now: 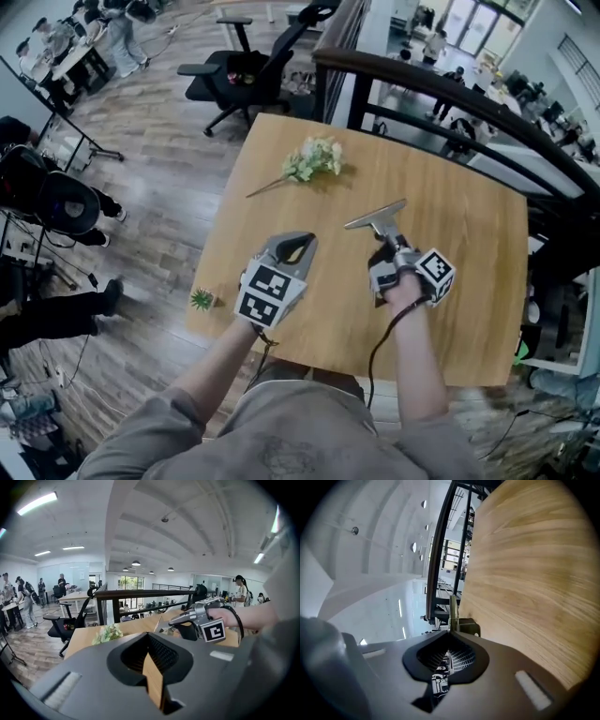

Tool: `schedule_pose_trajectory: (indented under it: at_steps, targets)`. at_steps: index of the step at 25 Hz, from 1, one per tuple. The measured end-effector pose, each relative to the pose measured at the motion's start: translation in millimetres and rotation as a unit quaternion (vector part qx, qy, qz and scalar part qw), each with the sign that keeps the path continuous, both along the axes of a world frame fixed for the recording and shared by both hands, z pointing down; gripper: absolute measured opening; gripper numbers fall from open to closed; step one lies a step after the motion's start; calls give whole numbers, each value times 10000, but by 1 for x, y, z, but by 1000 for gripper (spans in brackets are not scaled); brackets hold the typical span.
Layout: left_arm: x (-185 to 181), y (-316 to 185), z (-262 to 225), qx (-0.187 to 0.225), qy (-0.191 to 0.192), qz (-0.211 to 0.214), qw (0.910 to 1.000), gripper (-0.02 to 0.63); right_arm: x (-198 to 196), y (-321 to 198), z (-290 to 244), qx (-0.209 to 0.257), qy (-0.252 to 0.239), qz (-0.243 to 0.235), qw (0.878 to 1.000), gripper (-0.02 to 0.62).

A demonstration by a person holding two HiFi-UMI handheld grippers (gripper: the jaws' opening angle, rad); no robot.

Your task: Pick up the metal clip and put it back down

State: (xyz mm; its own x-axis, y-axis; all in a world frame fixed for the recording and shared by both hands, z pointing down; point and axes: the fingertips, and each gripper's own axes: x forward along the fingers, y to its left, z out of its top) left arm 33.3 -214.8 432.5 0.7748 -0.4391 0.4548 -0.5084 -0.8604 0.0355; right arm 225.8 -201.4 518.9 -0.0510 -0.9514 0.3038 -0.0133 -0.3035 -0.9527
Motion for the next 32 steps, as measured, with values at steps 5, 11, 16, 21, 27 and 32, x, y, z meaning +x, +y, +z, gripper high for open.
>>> schedule_pose_trajectory:
  at_steps: [5,11,16,21,27,32]
  targets:
    - [46,14,-8,67,79,495,9987,2,44,32,-13,59,94,456,9989,15]
    - [92,33,-18,103,195,991,9948,2,84,71,-25,82,165,920,9956,15]
    - [110,50,-25,153,230,1257,9917,2,103,102,-35,139,197,1232,9921,15]
    - [121,63,-30,169,299,1402,9895,2,111,121,-43,222,233,1374,9900,15]
    - [125,76,-34,163,307,1488,9883,2,101,136,-44,154,143,1348,9906,15]
    - [134,79,-34,93,314,1543,9875,2,112,141,-39,139,114,1453,9892,14]
